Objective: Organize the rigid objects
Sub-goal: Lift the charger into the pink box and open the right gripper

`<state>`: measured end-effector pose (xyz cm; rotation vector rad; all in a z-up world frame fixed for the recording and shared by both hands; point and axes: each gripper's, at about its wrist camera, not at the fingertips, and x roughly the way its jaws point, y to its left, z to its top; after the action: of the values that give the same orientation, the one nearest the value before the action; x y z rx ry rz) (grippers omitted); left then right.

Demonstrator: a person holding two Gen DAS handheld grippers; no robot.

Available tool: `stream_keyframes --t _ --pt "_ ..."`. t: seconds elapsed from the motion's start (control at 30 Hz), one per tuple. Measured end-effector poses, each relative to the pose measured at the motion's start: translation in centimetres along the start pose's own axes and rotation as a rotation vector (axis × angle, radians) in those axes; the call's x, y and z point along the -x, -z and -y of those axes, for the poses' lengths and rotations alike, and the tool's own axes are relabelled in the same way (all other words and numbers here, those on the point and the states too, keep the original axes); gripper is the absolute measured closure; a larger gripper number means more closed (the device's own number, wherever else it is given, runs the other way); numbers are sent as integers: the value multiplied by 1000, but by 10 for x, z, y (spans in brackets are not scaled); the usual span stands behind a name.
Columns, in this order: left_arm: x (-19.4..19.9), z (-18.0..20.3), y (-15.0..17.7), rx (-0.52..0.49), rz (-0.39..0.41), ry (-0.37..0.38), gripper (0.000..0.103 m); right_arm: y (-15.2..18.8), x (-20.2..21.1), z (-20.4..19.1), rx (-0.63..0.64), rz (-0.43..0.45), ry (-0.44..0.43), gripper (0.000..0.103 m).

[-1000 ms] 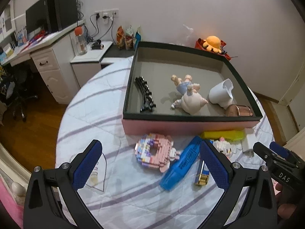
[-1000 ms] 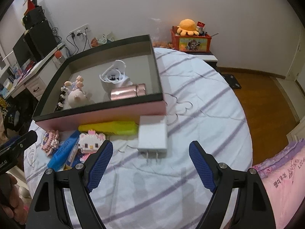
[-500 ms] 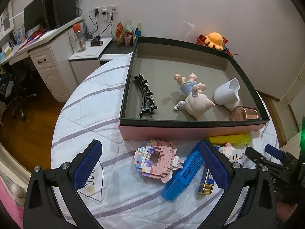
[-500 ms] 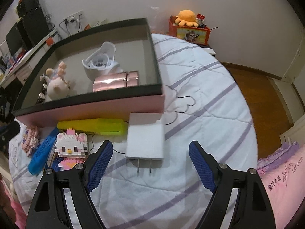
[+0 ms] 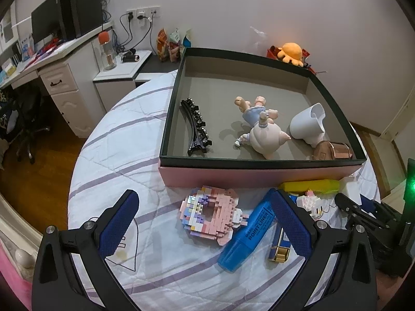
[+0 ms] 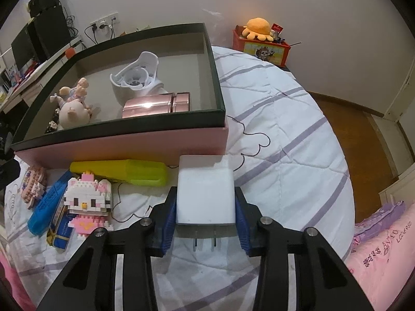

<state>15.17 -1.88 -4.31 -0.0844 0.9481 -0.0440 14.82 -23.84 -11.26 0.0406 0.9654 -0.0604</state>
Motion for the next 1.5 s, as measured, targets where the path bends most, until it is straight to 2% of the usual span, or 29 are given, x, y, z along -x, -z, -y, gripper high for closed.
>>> stream_keyframes --t 0.3,0.43,0.63,0.8,0.97,1.17,1.27,1.3,1.37,1.43,1.5 --pt "5 3 -3 0 17 6 0 -1 38 -4 -4 51 -35 62" --pt "5 3 -15 0 39 0 0 -18 59 -15 13 100 -64 62" --pt "-4 -5 -52 11 76 -35 0 -62 60 -39 55 153 -108 62" --pt "-22 -13 -85 17 93 -60 0 -106 38 -66 105 159 -147 62" --pt "-43 -24 -103 44 91 -77 0 -136 -8 -88 124 94 -182 62" --pt "-64 -27 -105 52 67 -80 0 -143 -49 -103 151 10 -169 62" --pt "-68 -26 -104 52 61 -81 0 -139 -56 -103 157 -9 -154 62" --pt "-69 -26 -103 53 57 -78 0 -139 -57 -102 156 -7 -145 60" --pt "-69 -26 -103 55 55 -76 0 -139 -55 -99 145 1 -142 48" --pt "-68 -26 -103 54 57 -78 0 -140 -51 -97 140 21 -139 24" --pt "-64 -27 -102 60 68 -70 0 -140 -45 -95 137 42 -133 23"
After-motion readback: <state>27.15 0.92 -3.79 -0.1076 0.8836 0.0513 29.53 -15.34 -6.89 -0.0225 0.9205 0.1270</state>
